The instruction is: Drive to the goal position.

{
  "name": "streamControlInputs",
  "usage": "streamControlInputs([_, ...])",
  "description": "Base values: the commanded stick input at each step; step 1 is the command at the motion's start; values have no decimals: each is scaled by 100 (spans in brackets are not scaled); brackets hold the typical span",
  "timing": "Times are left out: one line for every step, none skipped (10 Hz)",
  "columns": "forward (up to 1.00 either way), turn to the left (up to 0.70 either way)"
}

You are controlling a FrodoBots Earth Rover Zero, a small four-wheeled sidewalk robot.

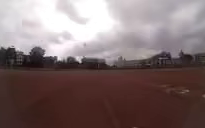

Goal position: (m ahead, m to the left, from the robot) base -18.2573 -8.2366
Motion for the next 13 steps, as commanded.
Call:
streamControlInputs([70,0])
streamControlInputs([70,0])
streamControlInputs([70,0])
streamControlInputs([70,0])
streamControlInputs([70,0])
streamControlInputs([70,0])
streamControlInputs([70,0])
streamControlInputs([70,0])
streamControlInputs([70,0])
streamControlInputs([70,0])
streamControlInputs([70,0])
streamControlInputs([70,0])
streamControlInputs([70,0])
